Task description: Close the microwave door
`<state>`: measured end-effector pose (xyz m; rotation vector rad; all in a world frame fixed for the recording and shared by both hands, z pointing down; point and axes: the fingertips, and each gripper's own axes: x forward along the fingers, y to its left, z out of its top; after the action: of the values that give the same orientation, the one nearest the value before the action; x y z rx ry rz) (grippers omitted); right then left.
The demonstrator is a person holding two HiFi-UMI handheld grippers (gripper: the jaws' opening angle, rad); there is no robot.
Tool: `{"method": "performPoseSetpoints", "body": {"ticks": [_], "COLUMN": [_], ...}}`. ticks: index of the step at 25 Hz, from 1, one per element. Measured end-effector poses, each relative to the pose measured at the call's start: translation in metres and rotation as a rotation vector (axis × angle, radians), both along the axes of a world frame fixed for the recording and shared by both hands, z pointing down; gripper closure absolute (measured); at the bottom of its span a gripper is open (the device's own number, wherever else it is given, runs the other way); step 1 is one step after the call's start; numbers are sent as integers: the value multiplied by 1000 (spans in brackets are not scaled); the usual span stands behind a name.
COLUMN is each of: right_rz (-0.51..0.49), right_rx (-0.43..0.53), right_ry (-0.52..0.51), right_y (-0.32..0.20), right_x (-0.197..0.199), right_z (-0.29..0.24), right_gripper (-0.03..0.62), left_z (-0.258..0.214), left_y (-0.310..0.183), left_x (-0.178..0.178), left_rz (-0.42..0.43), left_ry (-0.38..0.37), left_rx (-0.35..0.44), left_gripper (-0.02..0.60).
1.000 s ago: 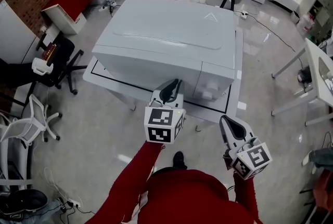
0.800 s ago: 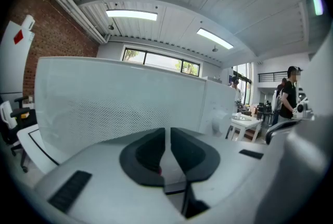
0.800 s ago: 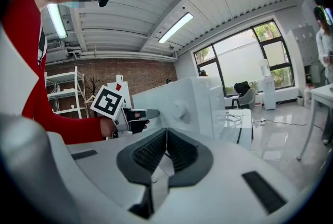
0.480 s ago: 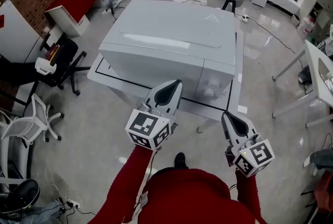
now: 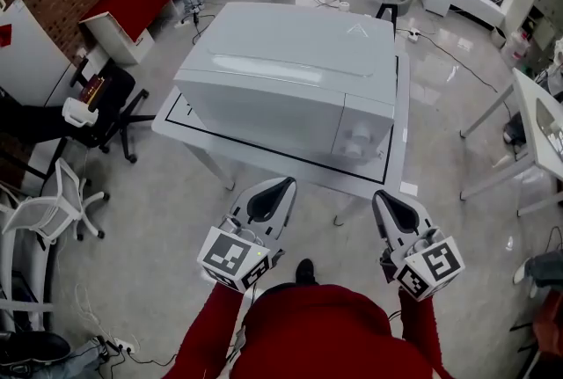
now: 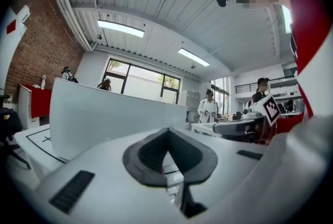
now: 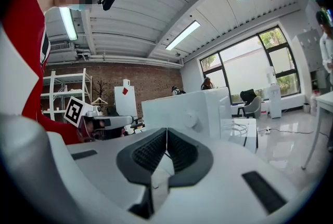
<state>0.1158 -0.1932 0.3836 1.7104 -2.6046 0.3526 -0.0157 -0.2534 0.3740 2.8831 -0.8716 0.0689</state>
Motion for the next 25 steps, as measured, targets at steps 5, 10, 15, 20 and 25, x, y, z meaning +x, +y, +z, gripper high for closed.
{"method": "performPoseSetpoints", "body": {"ticks": [5, 10, 15, 20, 25], "right_rz": [-18, -25, -27, -25, -20], "right_rx": [12, 17, 25, 28, 33], "right_ry": [3, -1, 0, 2, 14], "right_y": [7, 10, 11, 15, 16], "right_x": [-8, -16, -20, -20, -20], "right_z": [0, 0, -1, -2, -2], "right_gripper": [580, 580, 580, 580, 580], "left_z": [6, -5, -2, 2, -3], "left_y": [14, 21, 27, 30, 29], "left_x": [-9, -12, -17, -22, -23], "left_rz": [-4, -3, -19, -31, -30], "left_ry": [-3, 18, -11, -7, 8], "left_rx": [-13, 20, 11, 8, 27], "left_gripper": [571, 571, 571, 571, 571]}}
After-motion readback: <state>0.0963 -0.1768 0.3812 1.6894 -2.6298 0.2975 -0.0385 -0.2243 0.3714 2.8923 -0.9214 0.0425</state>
